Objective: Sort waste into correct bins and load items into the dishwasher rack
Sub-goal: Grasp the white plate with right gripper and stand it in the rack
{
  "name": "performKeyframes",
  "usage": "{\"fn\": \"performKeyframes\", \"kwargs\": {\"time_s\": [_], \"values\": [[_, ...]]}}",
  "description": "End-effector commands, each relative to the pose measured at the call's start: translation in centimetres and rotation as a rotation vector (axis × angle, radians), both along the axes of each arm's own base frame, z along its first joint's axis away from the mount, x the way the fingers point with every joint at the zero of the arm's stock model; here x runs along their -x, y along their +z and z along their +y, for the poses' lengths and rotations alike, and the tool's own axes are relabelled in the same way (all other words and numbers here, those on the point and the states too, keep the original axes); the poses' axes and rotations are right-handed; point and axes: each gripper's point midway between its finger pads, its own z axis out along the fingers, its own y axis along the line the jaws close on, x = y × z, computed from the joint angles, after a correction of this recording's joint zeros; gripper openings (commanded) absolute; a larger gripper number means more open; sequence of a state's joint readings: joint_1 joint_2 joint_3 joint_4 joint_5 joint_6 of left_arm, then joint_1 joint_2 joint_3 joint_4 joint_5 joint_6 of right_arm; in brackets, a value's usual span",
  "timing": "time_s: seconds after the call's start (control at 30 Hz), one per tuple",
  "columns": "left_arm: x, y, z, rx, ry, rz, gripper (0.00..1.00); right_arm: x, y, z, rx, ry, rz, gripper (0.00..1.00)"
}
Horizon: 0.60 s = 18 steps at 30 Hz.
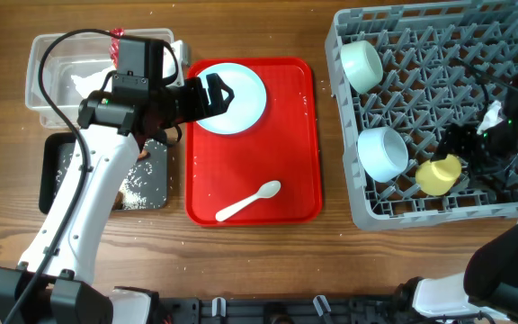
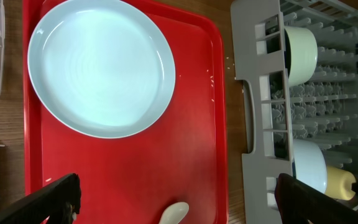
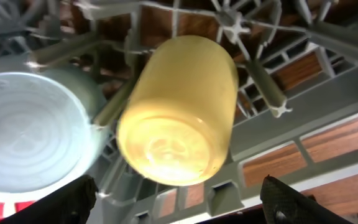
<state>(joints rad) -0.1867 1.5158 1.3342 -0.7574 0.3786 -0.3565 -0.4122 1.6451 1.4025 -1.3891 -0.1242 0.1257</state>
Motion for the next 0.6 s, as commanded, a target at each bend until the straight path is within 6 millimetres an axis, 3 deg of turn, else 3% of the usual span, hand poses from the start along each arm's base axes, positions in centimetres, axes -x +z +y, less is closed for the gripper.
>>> {"fn": "performKeyframes", "kwargs": {"time_s": [0.0, 0.03, 0.1, 0.17, 0.23, 0.27, 0.3, 0.37, 0.47, 0.57], "values": [[-0.3, -0.9, 0.8, -0.042, 0.019, 0.006, 1.0, -3.1, 6.4, 1.9, -0.028, 0.082, -0.253, 0.86], [-0.3, -0.9, 0.8, -0.045, 0.021, 0.005, 1.0, -4.2, 8.9, 3.6, -0.042, 0.131, -0.348, 0.86], [-0.5, -1.1, 1.5, -0.074, 0.048, 0.003, 1.0, -7.0, 13.8, 9.3, -0.049, 0.273, -0.546, 0.86], [-1.0, -1.4, 3.5, -0.101, 0.19, 0.032, 1.0, -10.2, 15.2, 15.2, -0.09, 0.351, -0.667, 0.83], [-0.7, -1.5, 6.8, -0.081, 0.362, 0.094, 1.0, -13.9, 14.5, 21.6, -0.119, 0.384, -0.733, 0.81], [-0.4, -1.7, 8.4, -0.068, 0.427, 0.128, 1.0, -14.7, 13.6, 23.5, -0.13, 0.392, -0.732, 0.81], [0.3, -2.2, 10.1, -0.052, 0.511, 0.184, 1.0, -16.3, 10.8, 26.8, -0.133, 0.386, -0.702, 0.81], [1.1, -3.0, 12.9, -0.122, 0.593, 0.219, 1.0, -18.3, 5.4, 30.9, -0.139, 0.381, -0.642, 0.79], [1.3, -3.2, 14.4, -0.18, 0.64, 0.217, 1.0, -20.4, -2.9, 34.7, -0.181, 0.302, -0.543, 0.78], [1.3, -3.2, 14.4, -0.181, 0.639, 0.217, 1.0, -20.9, -7.6, 36.0, -0.192, 0.267, -0.491, 0.7]]}}
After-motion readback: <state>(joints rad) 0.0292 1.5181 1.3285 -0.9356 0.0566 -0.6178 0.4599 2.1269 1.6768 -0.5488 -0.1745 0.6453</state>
